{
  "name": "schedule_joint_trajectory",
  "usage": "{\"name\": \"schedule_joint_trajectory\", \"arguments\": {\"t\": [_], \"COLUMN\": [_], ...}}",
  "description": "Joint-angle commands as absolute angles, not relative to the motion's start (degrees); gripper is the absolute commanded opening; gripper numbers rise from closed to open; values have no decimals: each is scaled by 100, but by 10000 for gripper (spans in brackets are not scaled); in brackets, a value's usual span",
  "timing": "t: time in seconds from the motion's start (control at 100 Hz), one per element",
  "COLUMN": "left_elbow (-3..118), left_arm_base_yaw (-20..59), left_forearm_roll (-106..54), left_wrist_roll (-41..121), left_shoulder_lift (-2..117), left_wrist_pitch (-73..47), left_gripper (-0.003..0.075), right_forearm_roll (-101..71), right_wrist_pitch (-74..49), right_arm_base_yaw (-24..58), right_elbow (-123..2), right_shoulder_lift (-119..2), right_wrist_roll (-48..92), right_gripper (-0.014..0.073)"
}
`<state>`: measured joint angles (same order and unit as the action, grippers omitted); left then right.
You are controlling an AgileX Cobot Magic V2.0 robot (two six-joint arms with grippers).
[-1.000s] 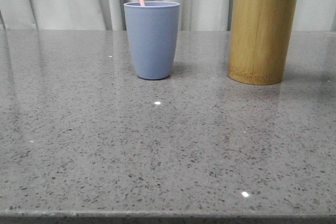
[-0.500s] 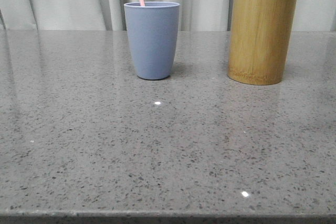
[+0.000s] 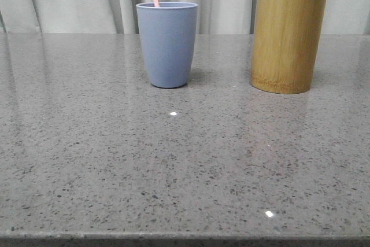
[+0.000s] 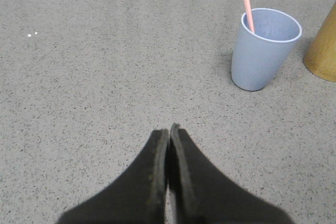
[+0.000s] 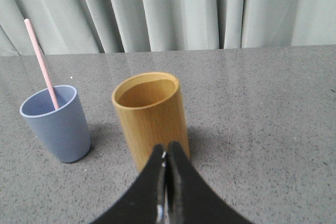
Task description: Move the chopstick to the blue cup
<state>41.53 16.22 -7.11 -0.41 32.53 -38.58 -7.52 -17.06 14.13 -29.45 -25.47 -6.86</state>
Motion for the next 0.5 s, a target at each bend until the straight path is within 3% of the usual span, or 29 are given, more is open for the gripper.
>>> {"name": "schedule_joint_trajectory", "arguments": {"t": [0.0, 0.49], "left_elbow": [4093, 3630], "left_arm_base_yaw": [1610, 1610], "left_forearm_roll": [-728, -759], "left_wrist_roll": [-91, -91], "left_shoulder_lift": [3037, 2319], "left_wrist_pitch": [-3280, -3254], "left_gripper": [-19, -19], "right_forearm_roll": [-711, -711], "right_wrist_pitch": [-1212, -1251], "right_arm_base_yaw": [1368, 1368], "right_elbow": [-2874, -2559], "right_shoulder_lift": [-2314, -1860], "right_wrist_roll": [-639, -639], "right_gripper": [-67, -67]}}
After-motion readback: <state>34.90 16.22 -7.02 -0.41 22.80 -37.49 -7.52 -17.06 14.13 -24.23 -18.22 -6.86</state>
